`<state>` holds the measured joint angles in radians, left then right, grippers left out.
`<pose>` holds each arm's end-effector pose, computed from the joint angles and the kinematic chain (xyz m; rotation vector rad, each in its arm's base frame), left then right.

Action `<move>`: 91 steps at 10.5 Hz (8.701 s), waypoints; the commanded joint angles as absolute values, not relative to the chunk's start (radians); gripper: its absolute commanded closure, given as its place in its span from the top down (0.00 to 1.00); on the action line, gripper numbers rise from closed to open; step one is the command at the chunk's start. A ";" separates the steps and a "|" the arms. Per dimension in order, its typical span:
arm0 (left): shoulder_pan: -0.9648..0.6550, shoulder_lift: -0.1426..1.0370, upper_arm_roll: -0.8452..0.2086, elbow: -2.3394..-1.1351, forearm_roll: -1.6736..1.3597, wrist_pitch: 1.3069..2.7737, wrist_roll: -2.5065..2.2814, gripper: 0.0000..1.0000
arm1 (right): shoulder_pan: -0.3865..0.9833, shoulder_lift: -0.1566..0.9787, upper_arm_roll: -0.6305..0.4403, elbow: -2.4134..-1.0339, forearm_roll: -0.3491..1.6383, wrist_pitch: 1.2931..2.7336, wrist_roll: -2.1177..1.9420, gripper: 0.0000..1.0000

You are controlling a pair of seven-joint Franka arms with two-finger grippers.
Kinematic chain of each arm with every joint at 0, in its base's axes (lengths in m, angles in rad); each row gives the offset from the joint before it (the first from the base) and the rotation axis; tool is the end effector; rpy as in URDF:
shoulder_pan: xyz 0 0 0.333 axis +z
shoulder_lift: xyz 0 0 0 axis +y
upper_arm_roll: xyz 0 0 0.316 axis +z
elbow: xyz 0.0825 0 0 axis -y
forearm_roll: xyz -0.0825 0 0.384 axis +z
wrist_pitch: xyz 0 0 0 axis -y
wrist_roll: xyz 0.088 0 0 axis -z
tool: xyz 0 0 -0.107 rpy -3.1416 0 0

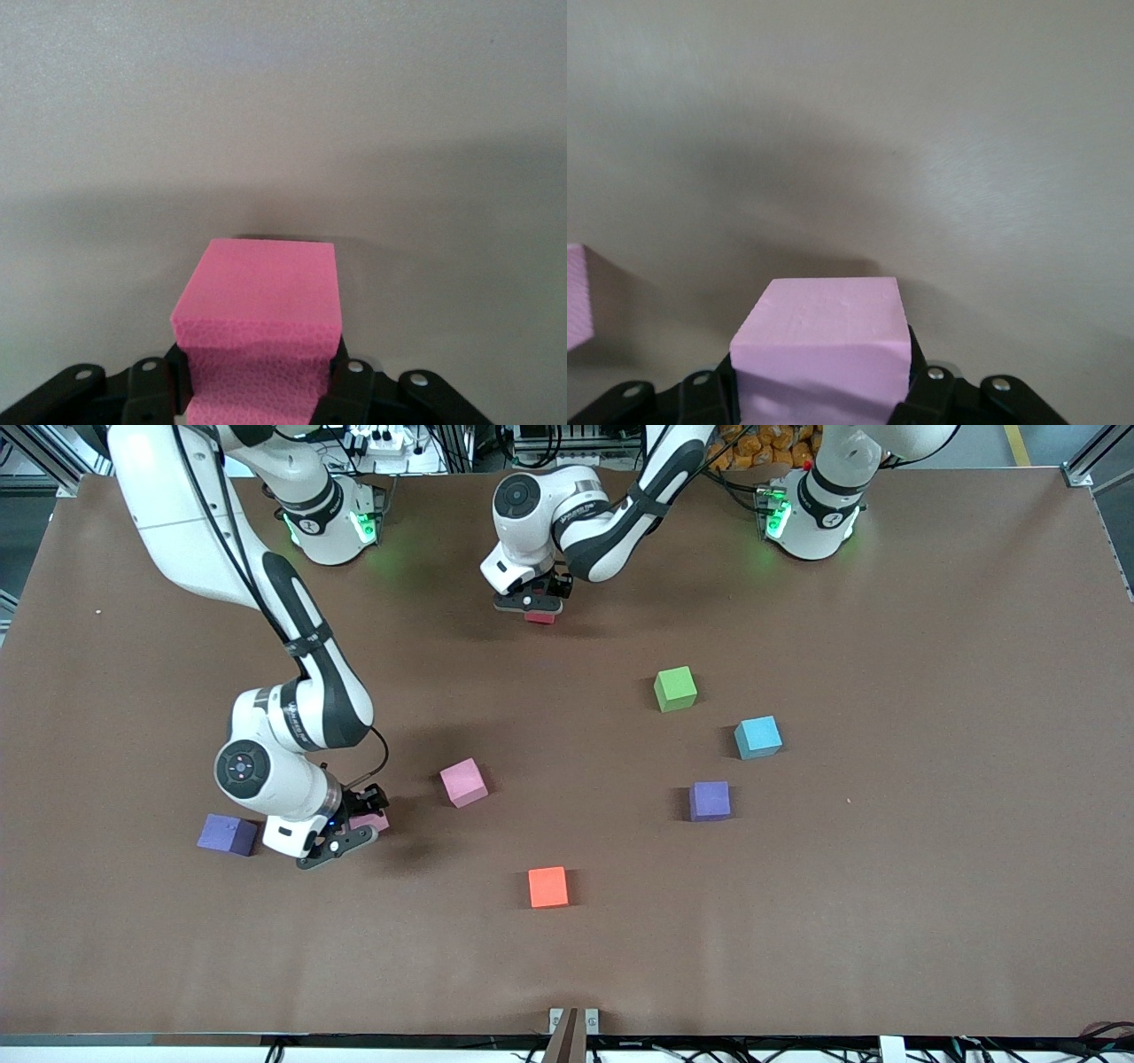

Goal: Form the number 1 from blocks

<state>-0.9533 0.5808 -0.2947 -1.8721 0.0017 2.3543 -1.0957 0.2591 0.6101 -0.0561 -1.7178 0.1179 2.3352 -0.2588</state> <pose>0.2082 -0.5948 0.2069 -3.1179 0.1774 0.2770 0.6584 0.1412 0.2352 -3.0297 -0.5996 -0.0163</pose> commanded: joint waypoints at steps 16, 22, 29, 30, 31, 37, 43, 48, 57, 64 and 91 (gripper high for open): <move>-0.568 0.449 0.120 -1.835 0.074 2.212 -0.684 1.00 | 0.963 0.280 -0.055 -2.158 0.195 2.384 0.722 0.63; -0.534 0.570 0.114 -1.766 0.020 2.402 -0.578 1.00 | 1.046 0.390 -0.035 -2.158 0.195 2.508 0.791 0.63; -0.525 0.641 0.091 -1.707 -0.052 2.413 -0.495 1.00 | 0.997 0.371 -0.003 -2.180 0.187 2.497 0.801 1.00; -0.525 0.646 0.091 -1.707 -0.052 2.413 -0.494 1.00 | 0.968 0.351 -0.003 -2.178 0.184 2.496 0.795 1.00; -0.525 0.652 0.089 -1.707 -0.052 2.413 -0.491 1.00 | 0.927 0.324 -0.002 -2.177 0.183 2.496 0.792 1.00; -0.523 0.670 0.087 -1.710 -0.058 2.413 -0.462 0.67 | 0.588 0.290 0.028 -2.119 0.031 2.494 0.510 1.00; -0.567 0.660 0.089 -1.707 -0.129 2.410 -0.535 0.00 | 0.500 0.458 0.021 -1.909 0.029 2.502 0.207 1.00; -0.820 0.608 0.086 -1.704 -0.126 2.330 -0.831 0.00 | 0.434 0.480 0.025 -1.897 0.038 2.505 0.120 1.00; -1.017 0.655 -0.021 -1.651 -0.130 2.287 -0.985 0.00 | 0.328 0.485 0.047 -1.921 0.110 2.506 0.015 1.00; -1.067 0.704 -0.023 -1.657 -0.121 2.286 -0.994 0.99 | 0.331 0.489 0.084 -1.921 0.130 2.520 0.011 1.00; -0.779 0.333 0.054 -2.243 -0.100 2.462 -0.936 1.00 | 0.513 0.497 0.057 -1.957 0.135 2.631 0.295 0.37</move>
<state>-0.7824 0.3094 0.0570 -2.2396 -0.0793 2.4338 -0.9308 0.4533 0.5705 0.0613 -1.9104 0.1233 2.6419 0.1583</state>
